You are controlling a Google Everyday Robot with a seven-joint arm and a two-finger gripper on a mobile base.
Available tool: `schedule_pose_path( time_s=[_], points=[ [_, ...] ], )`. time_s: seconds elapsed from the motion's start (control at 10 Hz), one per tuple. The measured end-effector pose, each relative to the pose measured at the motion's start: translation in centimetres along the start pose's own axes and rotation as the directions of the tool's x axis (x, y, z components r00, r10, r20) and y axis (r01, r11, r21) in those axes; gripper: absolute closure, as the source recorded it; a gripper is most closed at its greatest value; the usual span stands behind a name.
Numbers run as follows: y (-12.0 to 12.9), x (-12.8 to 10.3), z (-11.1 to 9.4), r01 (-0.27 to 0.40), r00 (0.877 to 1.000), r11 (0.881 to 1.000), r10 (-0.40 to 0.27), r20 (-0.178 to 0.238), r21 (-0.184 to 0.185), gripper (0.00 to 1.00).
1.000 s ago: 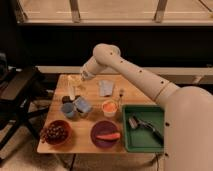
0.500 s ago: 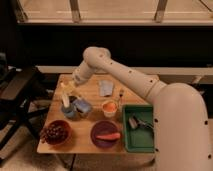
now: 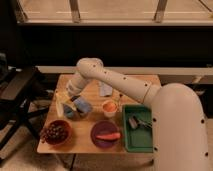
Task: Place banana in plastic cup
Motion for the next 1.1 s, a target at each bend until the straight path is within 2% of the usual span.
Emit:
schedule_pose_path(
  time_s=[0.1,0.3,0.5,0.6,0.8,0.9,1.1],
  points=[
    [-0.5,0.7,0.5,-0.032,0.999,0.999,0.032,0.003,0.005,0.95],
    [-1.3,1.8,1.5,-0.084,0.996,0.996,0.084,0.006,-0.009,0.78],
    [-2.0,2.8,2.8,-0.138,0.990,0.990,0.138,0.003,-0.029,0.55],
    [-2.2,3.1,3.0,-0.162,0.987,0.986,0.162,0.003,-0.028,0.48],
    [-3.0,3.7,2.3,-0.203,0.979,0.979,0.202,0.031,0.005,0.26],
    [-3.3,3.8,1.7,-0.210,0.977,0.978,0.208,0.047,0.020,0.21],
    [-3.4,3.3,0.7,-0.208,0.976,0.977,0.205,0.078,0.042,0.20]
  ],
)
